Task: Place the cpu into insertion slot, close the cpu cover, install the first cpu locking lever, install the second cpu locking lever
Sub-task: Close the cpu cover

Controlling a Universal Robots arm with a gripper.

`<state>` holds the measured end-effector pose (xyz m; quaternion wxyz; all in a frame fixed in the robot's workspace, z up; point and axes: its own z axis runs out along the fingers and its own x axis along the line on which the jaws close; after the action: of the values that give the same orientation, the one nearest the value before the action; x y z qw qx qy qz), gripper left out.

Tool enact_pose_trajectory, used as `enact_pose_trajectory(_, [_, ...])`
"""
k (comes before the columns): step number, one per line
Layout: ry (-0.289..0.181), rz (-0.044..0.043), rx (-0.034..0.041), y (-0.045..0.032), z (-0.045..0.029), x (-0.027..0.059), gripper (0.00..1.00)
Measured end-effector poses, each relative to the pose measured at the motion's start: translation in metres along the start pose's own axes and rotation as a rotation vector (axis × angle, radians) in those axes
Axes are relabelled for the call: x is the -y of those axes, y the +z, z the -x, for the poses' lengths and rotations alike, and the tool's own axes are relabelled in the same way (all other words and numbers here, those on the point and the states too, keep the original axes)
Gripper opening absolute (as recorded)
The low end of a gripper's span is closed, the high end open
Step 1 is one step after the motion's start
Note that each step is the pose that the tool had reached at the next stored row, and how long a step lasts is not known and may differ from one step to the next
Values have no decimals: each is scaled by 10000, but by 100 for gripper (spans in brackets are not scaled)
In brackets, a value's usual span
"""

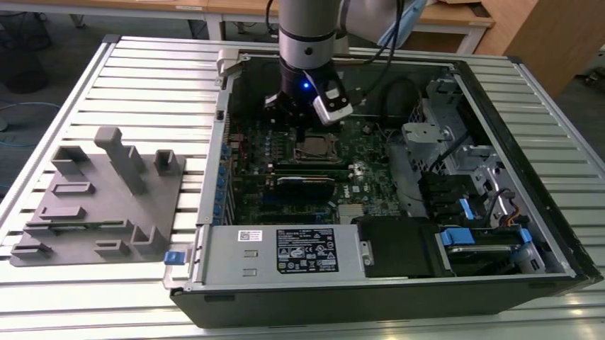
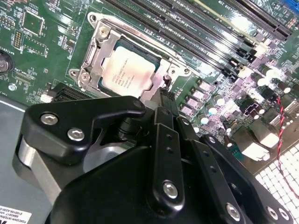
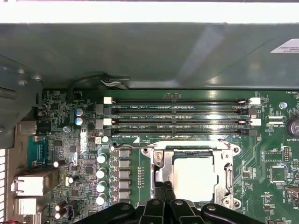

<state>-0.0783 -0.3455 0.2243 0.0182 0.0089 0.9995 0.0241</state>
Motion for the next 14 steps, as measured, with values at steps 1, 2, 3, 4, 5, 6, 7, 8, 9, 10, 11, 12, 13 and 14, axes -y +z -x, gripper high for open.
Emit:
enact_pose_trajectory(1, [1, -2, 0, 0, 9, 0, 11])
enact_pose_trajectory(2, [2, -3, -1, 1, 26, -1, 11])
enact_pose_trajectory(3, [2, -2, 0, 3, 49, -1, 11])
enact_pose_trajectory(4, [1, -2, 0, 4, 75, -1, 11])
enact_pose_trajectory(5, [1, -1, 1, 5, 104, -2, 11])
enact_pose_trajectory(6, [2, -1, 1, 7, 136, -2, 11])
enact_pose_trajectory(7, [3, -2, 1, 8, 169, -3, 11])
enact_pose_trajectory(8, [1, -1, 1, 9, 201, -3, 11])
enact_pose_trajectory(9, [1, 0, 1, 11, 232, -4, 11])
enact_pose_trajectory(10, [2, -1, 1, 12, 262, -4, 11])
enact_pose_trajectory(11, [3, -1, 1, 13, 288, -5, 11])
enact_pose_trajectory(12, [1, -1, 0, 14, 312, -5, 11])
enact_pose_trajectory(13, [1, -1, 0, 15, 329, -5, 11])
enact_pose_trajectory(14, [1, -1, 1, 15, 336, -5, 11])
